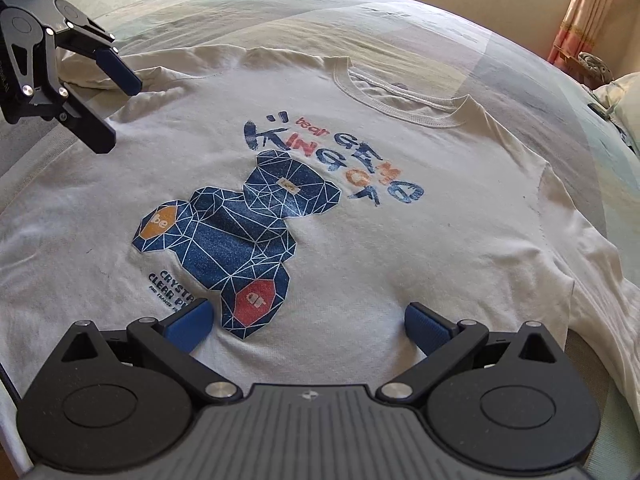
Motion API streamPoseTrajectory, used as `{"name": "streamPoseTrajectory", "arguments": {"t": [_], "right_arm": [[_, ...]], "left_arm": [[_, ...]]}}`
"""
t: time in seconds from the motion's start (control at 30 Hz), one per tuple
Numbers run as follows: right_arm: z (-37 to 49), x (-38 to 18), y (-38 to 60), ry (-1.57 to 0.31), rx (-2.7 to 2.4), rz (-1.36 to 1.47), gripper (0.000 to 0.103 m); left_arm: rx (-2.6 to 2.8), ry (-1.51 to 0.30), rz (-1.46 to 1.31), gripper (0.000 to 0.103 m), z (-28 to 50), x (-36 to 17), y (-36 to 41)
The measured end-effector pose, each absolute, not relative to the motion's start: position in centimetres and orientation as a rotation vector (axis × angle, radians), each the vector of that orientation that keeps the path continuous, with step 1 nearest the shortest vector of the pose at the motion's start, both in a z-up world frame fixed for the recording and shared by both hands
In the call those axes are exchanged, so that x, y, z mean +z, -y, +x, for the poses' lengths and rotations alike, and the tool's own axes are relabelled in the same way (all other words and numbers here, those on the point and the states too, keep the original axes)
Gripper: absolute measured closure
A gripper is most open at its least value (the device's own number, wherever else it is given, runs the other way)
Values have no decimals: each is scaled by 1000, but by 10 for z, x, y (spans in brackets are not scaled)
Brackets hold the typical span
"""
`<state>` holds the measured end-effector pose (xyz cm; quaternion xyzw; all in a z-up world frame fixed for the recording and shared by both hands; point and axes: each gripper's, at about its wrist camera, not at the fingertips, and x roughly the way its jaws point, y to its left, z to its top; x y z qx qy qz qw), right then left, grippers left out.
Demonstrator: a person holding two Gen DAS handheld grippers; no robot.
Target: Fold clothes
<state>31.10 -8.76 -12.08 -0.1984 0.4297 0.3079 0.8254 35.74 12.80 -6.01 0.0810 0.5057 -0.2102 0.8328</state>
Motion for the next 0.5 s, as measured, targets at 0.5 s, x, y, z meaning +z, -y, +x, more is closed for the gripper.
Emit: {"name": "streamPoseTrajectory", "arguments": {"t": [0.5], "right_arm": [[403,-85,283,-896,295,-169,0]], "left_arm": [[-378,-1100,14,2,437,-51,19]]}}
